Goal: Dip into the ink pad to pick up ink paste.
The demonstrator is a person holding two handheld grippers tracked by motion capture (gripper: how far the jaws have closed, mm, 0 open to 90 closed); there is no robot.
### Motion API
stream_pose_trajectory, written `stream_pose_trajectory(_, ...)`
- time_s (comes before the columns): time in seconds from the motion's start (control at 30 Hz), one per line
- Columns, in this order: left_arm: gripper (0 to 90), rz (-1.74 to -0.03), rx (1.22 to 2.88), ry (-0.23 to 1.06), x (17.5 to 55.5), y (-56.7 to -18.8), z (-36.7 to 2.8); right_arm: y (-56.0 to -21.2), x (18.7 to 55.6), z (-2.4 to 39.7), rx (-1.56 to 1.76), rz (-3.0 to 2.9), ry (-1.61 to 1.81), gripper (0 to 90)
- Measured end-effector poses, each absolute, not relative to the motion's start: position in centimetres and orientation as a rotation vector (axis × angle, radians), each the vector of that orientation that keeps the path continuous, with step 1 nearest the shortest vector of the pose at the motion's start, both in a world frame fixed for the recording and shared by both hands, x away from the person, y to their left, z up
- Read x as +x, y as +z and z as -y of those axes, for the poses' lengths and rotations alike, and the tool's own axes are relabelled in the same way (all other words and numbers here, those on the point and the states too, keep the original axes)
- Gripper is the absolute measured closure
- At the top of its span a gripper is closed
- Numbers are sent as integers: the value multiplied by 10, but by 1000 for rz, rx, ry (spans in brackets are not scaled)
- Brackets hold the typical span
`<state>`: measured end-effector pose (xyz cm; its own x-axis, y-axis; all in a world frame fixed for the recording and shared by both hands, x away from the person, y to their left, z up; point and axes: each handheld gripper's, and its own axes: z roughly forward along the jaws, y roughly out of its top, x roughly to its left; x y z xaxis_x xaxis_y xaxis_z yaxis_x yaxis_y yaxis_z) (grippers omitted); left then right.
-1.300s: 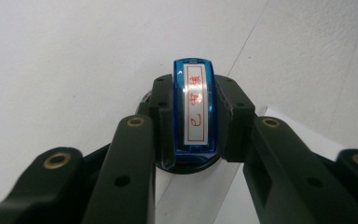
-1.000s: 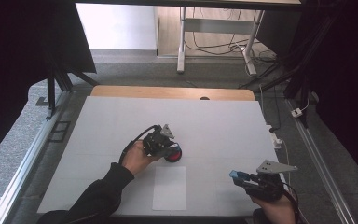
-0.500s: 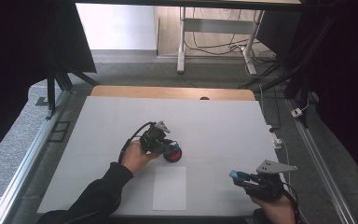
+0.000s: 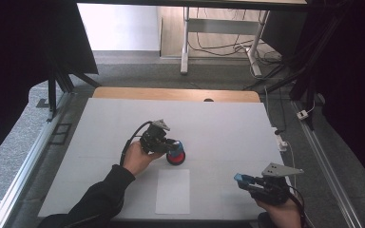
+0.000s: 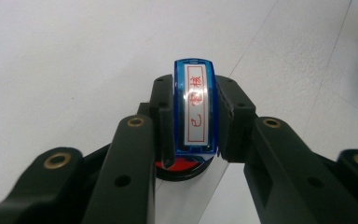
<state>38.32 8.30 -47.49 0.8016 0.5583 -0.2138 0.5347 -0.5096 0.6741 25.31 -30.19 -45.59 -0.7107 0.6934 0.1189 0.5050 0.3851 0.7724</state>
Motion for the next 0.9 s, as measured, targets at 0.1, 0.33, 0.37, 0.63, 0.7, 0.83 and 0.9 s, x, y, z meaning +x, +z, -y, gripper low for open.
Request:
stream_pose_trajectory(0.1, 707, -804, 2223, 34, 383, -477, -82, -456, 253, 302, 1067, -2420, 1229, 687)
stream_pose_trajectory(0.33, 707, -819, 2240, 20, 385, -482, -80, -456, 253, 302, 1066, -2422, 1233, 687)
stream_pose_trajectory(0.37, 706, -820, 2240, 18, 385, -482, -80, -456, 253, 302, 1066, -2422, 1233, 687)
stream_pose_trajectory(0.63, 707, -846, 2229, -1, 387, -487, -81, -456, 253, 302, 1067, -2424, 1233, 687)
stream_pose_trajectory(0.7, 707, -851, 2225, -6, 388, -488, -81, -456, 253, 302, 1067, -2424, 1233, 687)
stream_pose_trajectory(0.83, 708, -848, 2237, 15, 386, -487, -79, -456, 253, 302, 1066, -2424, 1229, 687)
stream_pose_trajectory(0.9, 708, -833, 2252, 42, 383, -487, -76, -456, 253, 302, 1067, -2424, 1229, 687)
